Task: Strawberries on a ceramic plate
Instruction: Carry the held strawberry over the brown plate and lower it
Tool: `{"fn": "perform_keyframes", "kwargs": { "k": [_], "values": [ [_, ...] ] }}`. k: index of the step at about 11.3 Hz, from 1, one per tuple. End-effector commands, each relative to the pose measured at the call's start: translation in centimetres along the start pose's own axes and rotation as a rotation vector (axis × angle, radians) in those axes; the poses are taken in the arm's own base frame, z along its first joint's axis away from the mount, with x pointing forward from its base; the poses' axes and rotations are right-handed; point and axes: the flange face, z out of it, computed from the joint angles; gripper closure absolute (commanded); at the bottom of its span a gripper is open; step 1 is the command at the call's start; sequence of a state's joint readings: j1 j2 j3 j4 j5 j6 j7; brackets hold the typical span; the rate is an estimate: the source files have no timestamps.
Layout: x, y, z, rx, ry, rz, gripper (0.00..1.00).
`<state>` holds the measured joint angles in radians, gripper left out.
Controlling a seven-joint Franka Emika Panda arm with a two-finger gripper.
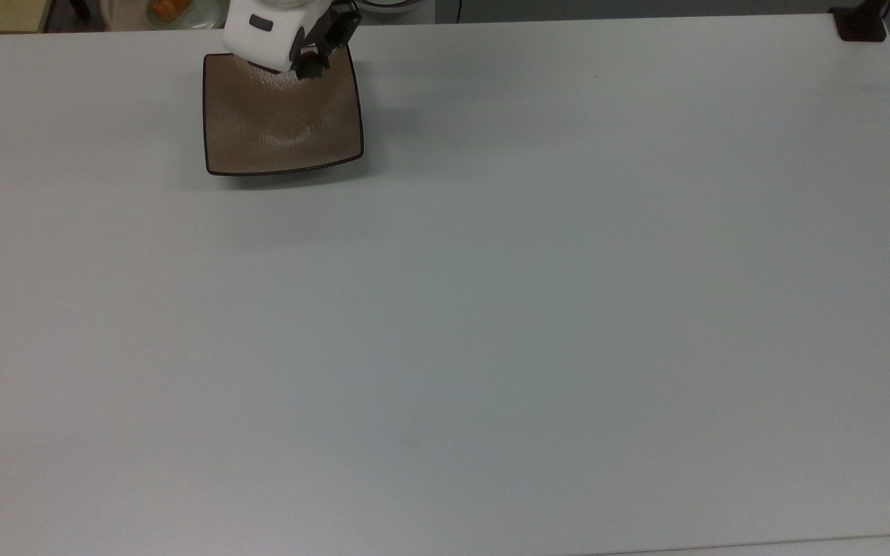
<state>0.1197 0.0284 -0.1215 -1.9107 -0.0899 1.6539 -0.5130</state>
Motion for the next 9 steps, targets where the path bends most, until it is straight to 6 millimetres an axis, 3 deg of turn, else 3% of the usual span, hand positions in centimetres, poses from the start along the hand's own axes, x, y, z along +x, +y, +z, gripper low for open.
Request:
{"fn": "perform_keyframes", "kwargs": {
  "k": [1, 6, 8, 9],
  "values": [
    [1.0, 1.2, 4.1, -0.036, 0.024, -0.016, 0.83],
    [1.8, 2.0, 10.1, -0.063, 0.029, -0.024, 0.82],
    [1.9, 2.3, 11.2, -0.065, 0.003, -0.027, 0.8],
    [1.6, 2.7, 11.4, -0.063, -0.007, -0.021, 0.74]
  ]
}}
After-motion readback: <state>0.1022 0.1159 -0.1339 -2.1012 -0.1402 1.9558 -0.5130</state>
